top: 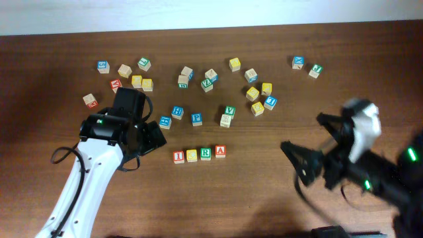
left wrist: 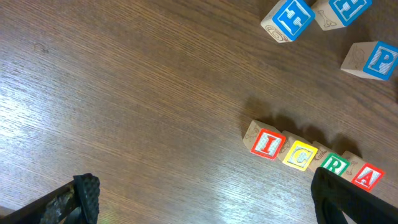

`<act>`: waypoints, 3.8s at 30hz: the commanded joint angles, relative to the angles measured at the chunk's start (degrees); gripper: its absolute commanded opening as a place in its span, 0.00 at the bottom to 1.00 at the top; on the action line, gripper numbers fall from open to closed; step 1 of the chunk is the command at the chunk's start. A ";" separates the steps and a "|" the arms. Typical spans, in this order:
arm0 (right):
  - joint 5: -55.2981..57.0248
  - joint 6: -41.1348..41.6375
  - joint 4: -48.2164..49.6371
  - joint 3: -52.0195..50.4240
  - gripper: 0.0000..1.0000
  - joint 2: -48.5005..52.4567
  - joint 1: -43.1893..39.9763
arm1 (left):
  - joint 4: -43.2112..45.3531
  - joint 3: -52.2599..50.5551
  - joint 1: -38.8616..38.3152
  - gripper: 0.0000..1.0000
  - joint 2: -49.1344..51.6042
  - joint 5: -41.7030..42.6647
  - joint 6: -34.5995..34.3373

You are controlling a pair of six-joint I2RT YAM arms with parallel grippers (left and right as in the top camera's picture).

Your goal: Spell out ICRA

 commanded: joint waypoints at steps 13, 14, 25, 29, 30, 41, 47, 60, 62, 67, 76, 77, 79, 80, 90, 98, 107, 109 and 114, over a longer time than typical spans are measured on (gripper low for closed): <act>14.38 14.67 -15.12 4.37 0.38 43.74 13.81 | 2.75 -3.45 0.11 0.00 3.04 0.59 3.34; 17.73 17.55 -13.81 4.37 0.23 46.66 15.87 | 3.32 -4.35 0.11 0.00 4.94 1.16 3.45; 14.05 20.33 -5.51 4.37 0.04 66.05 18.84 | 9.05 -4.57 0.11 0.00 20.02 11.80 13.40; 13.11 20.35 -1.46 1.27 0.04 66.31 18.95 | 9.42 -4.68 0.11 0.00 20.74 12.11 13.35; 11.74 20.35 -0.61 0.76 0.04 66.42 19.04 | 9.44 -4.68 0.11 0.00 20.74 12.11 13.35; 16.02 24.44 4.33 -2.97 0.04 66.49 22.23 | 12.85 -5.64 0.04 0.00 24.13 15.43 13.40; 16.06 24.44 4.76 -3.39 0.04 66.49 23.47 | 14.78 -5.64 -4.42 0.00 25.42 15.58 13.35; 15.23 23.26 12.87 -6.45 0.04 66.49 24.63 | 17.53 -5.64 -5.70 0.00 25.42 15.74 12.94; 14.71 23.26 13.33 -6.45 0.04 66.49 24.98 | 17.57 -5.64 -5.70 0.00 25.42 15.74 12.94; 14.71 23.39 14.82 -6.45 0.04 66.51 28.72 | 18.27 -5.64 -5.70 0.00 25.42 15.76 12.94; 11.89 28.24 14.34 -6.45 0.04 66.51 29.00 | 18.86 -5.64 -5.73 0.01 25.42 17.05 12.96; 11.80 28.59 13.97 -6.45 0.04 66.49 29.03 | 19.08 -5.64 -5.70 0.01 25.42 17.03 12.96; 11.69 29.62 12.81 -6.45 0.04 66.49 29.03 | 19.93 -5.64 -5.70 0.01 25.42 17.05 12.98; 11.72 29.62 12.66 -6.45 0.04 66.49 29.00 | 20.13 -5.64 -5.70 0.01 25.42 17.03 12.98; 13.03 29.55 13.97 -6.45 0.04 66.49 28.94 | 18.56 -5.64 -5.70 0.00 25.42 17.00 12.98; 16.50 29.55 12.13 -6.45 0.05 66.49 28.94 | 18.43 -5.64 -5.64 0.02 25.42 9.79 12.96; 19.50 26.80 2.23 -2.45 0.04 66.14 25.05 | 13.51 -2.05 2.62 0.00 20.13 7.15 14.03; 19.50 24.57 -3.56 2.21 0.04 65.48 22.64 | 14.82 -1.88 2.16 0.00 15.26 8.90 14.03; 19.50 22.82 -7.58 6.43 0.04 65.40 18.01 | 22.21 -1.97 -4.15 0.00 14.78 13.81 12.92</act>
